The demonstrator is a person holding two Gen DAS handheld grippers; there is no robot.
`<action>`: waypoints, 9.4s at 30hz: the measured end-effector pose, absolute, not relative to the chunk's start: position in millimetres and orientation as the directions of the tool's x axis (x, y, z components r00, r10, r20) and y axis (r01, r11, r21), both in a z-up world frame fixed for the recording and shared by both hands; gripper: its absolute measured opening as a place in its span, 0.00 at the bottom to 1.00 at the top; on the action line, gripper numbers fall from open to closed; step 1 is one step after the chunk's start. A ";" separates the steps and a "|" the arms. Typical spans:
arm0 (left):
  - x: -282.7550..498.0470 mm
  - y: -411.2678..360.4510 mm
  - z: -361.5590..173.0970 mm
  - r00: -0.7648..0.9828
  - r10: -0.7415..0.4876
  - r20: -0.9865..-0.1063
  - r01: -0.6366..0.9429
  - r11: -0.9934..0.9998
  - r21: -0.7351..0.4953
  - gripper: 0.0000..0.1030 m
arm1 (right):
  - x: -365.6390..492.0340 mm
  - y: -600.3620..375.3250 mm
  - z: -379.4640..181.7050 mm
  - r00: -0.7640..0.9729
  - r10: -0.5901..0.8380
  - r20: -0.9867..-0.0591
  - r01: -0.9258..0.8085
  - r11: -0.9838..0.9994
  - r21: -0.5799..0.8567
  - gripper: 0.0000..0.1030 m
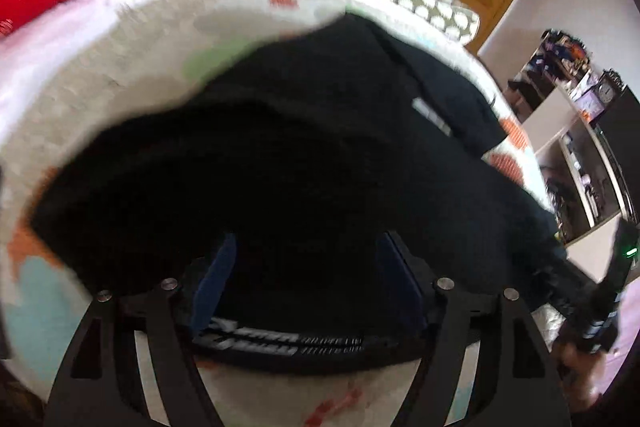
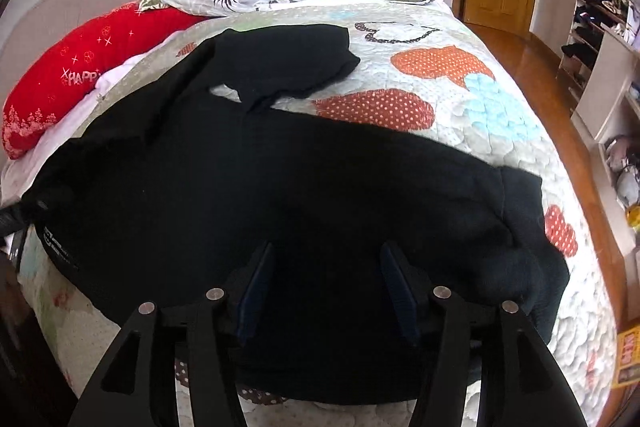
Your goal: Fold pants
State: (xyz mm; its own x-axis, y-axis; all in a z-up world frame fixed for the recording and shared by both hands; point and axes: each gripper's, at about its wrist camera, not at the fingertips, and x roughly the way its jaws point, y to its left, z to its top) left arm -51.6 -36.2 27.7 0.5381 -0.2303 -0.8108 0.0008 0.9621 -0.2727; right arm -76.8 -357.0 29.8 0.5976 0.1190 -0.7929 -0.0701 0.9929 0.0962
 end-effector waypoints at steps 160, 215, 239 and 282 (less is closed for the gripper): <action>-46.5 21.5 62.4 0.667 -0.089 -0.739 -0.150 0.956 -0.251 0.79 | -7.6 -229.0 83.4 0.618 0.357 -0.701 -0.386 0.914 0.125 0.51; -44.9 11.1 43.5 0.715 -0.020 -0.699 -0.149 0.972 -0.180 0.79 | -125.2 -414.2 43.4 0.627 -0.177 -0.759 -0.115 0.942 -0.315 0.29; -46.1 11.3 42.2 0.713 -0.023 -0.701 -0.151 0.971 -0.185 0.79 | -145.0 -494.8 107.2 0.629 -0.068 -0.775 0.141 0.990 0.028 0.53; -40.8 99.7 37.5 0.643 0.073 -0.763 -0.336 0.921 -0.195 0.79 | -40.7 -221.3 62.7 0.533 0.427 -0.730 -0.464 0.869 0.170 0.48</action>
State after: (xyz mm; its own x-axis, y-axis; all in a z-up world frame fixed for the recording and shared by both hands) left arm -40.8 99.7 37.5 0.6427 0.0735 -0.7626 -0.3364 0.9213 -0.1948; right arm -40.7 -221.3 62.7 0.5328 0.4272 -0.7304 -0.4638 0.8694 0.1702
